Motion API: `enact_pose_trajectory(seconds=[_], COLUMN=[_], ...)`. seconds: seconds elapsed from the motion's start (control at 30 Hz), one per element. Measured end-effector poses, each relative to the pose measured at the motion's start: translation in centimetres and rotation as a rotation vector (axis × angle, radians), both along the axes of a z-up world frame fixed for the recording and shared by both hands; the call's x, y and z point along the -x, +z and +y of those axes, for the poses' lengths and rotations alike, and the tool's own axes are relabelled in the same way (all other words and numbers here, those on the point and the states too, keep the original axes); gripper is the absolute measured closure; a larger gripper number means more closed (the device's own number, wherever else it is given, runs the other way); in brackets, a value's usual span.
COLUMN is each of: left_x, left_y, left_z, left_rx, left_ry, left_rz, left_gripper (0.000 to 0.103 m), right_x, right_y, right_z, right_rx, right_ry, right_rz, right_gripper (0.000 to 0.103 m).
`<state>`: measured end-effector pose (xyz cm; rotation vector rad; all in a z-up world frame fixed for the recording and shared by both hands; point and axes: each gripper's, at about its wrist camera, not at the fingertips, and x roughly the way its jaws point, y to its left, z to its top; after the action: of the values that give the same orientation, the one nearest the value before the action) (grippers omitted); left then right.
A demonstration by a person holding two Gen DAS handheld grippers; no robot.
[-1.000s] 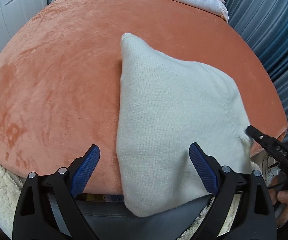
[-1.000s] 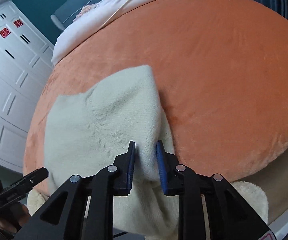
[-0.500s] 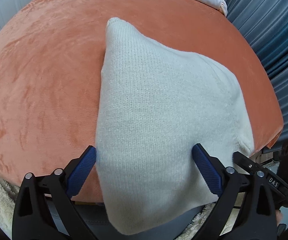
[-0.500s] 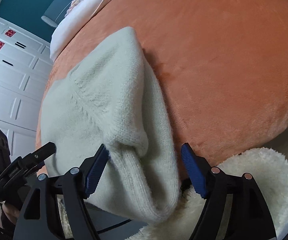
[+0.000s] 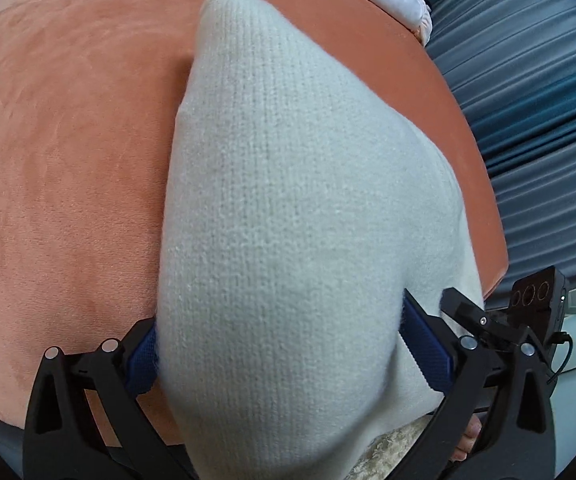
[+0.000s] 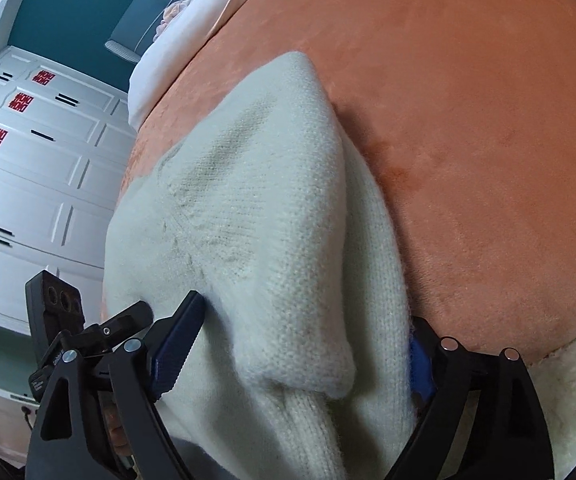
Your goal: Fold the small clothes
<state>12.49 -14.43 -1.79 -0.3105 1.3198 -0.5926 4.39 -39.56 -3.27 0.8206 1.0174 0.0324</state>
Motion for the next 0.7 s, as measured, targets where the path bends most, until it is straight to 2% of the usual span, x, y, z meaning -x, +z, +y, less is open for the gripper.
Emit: enact_pose_trajectory(seconds=[0.07,0.1,0.13,0.17,0.23,0.3,0.37,0.4,0.43,0.5,0.6,0.67,0.7], left_x=[0.1,0.3,0.5,0.7,1.1,1.2,1.2,1.1,1.0,0.9,0.5,0.3,0.3], left_y=[0.6,1.1,1.7,2.4,3.6,3.9,2.8,1.8,0.9,-0.2,-0.6,-0.1,0.3], left_z=[-0.2,-0.2,-0.3,-0.1,0.0,-0.1,-0.4,-0.5,-0.6,-0.6,-1.1,-2.3,-2.7], left_rx=[-0.01,-0.01,-0.011,-0.005,0.026,0.041,0.011,-0.009,-0.016,-0.01,-0.01,-0.034,-0.054], left_ry=[0.016,0.019,0.009,-0.003,-0.025,-0.045,-0.049,-0.048,-0.045,-0.028,-0.003,-0.004,-0.006], left_rz=[0.005,0.0,-0.012,-0.024,-0.033,-0.024,-0.009,0.005,0.023,0.048,0.065,0.059,0.053], left_gripper=[0.013,0.015,0.022,0.028,0.031,0.03,0.026,0.024,0.017,0.011,0.005,0.008,0.01], right_x=[-0.1,-0.1,0.1,0.3,0.7,0.9,0.6,0.2,-0.1,-0.5,-1.6,-2.2,-2.4], right_y=[0.4,0.8,1.4,2.0,3.4,4.3,3.7,3.0,2.0,0.9,0.1,0.3,0.7], right_z=[0.4,0.6,0.8,0.9,1.0,1.0,1.0,1.0,0.8,0.5,0.7,1.0,1.4], right_rx=[0.016,0.039,0.058,0.068,0.07,0.09,0.099,0.101,0.09,0.047,0.01,0.028,0.051], right_ry=[0.003,0.007,0.011,0.011,0.009,0.006,0.013,0.015,0.011,-0.003,-0.009,-0.017,-0.014], right_rz=[-0.014,-0.024,-0.039,-0.055,-0.096,-0.104,-0.065,-0.03,0.013,0.037,0.043,0.041,0.036], right_gripper=[0.034,0.044,0.058,0.064,0.069,0.069,0.067,0.061,0.051,0.039,0.031,0.035,0.044])
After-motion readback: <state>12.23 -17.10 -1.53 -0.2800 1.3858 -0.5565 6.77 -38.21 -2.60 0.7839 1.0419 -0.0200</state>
